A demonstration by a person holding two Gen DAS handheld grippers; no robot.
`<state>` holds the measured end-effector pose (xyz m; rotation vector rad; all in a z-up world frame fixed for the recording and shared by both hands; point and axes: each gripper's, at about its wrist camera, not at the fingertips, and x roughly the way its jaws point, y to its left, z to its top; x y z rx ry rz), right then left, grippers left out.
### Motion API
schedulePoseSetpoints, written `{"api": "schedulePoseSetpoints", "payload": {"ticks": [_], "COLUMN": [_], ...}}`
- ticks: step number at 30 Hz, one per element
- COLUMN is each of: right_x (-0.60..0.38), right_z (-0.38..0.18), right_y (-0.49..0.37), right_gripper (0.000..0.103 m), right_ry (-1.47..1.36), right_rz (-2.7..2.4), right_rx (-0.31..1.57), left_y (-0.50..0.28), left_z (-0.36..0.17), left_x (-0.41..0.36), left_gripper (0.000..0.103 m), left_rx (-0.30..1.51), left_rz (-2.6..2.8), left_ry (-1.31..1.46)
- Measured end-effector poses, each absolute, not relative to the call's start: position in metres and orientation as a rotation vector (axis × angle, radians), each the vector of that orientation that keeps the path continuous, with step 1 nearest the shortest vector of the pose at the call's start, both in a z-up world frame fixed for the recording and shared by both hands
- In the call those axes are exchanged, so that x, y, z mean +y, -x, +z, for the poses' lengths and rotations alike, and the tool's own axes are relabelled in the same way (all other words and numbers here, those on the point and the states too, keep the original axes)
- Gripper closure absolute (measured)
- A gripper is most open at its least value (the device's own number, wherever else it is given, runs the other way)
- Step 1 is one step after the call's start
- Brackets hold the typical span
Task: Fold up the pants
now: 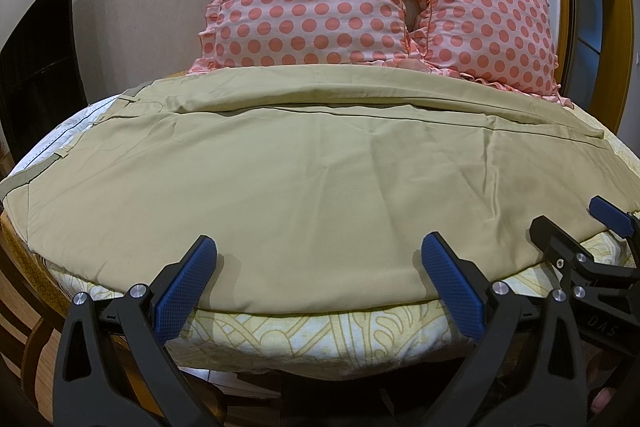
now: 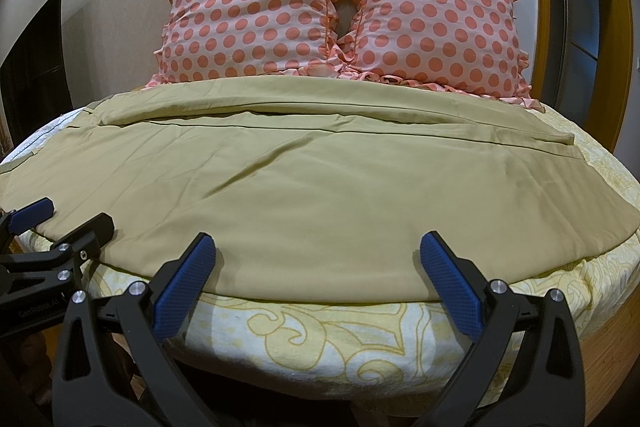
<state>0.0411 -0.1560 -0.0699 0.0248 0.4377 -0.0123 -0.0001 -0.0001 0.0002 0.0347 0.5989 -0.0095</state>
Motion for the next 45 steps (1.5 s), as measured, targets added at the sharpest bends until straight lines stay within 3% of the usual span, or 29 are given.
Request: {"api": "schedulePoseSetpoints", "payload": {"ticks": [14,19,22,28,32,33,39,42,45], "right_x": [-0.16,-0.191,-0.24,-0.371,-0.437,-0.449,-0.483,-0.478,-0.473], "right_z": [-0.07,-0.036,0.003,0.035,0.024,0.021,-0.001,-0.009,-0.019], "right_y": [-0.042,-0.063,-0.094,-0.231,-0.304,-0.322,-0.385,-0.406,-0.404], "right_gripper": [0.002,0.002,0.002,0.003,0.04,0.043,0.041,0.036,0.043], "right_ry": [-0.02,-0.086,-0.175,-0.465,-0.622,-0.633,-0.683,-0.545,-0.447], "right_rz": [-0.005,0.034,-0.024,-0.259,-0.423,-0.47,-0.618,-0.697,-0.698], "right_rx": [0.434,0.471,0.439,0.615,0.704,0.719,0.788,0.826,0.786], "left_y": [0.0,-0.002,-0.004,-0.021,-0.028,-0.031,-0.049,-0.056,-0.055], "left_z": [0.0,0.01,0.024,0.038,0.039,0.039,0.032,0.027,0.028], "left_x": [0.0,0.005,0.01,0.012,0.008,0.008,0.014,0.017,0.017], "left_gripper": [0.001,0.001,0.001,0.001,0.001,0.001,0.001,0.001,0.001], "left_rx": [0.6,0.614,0.561,0.522,0.515,0.514,0.552,0.573,0.567], "left_rz": [-0.011,-0.046,-0.014,-0.029,-0.063,-0.069,-0.069,-0.075,-0.085], "left_ry": [-0.036,-0.038,-0.059,-0.045,-0.063,-0.065,-0.04,-0.033,-0.029]}}
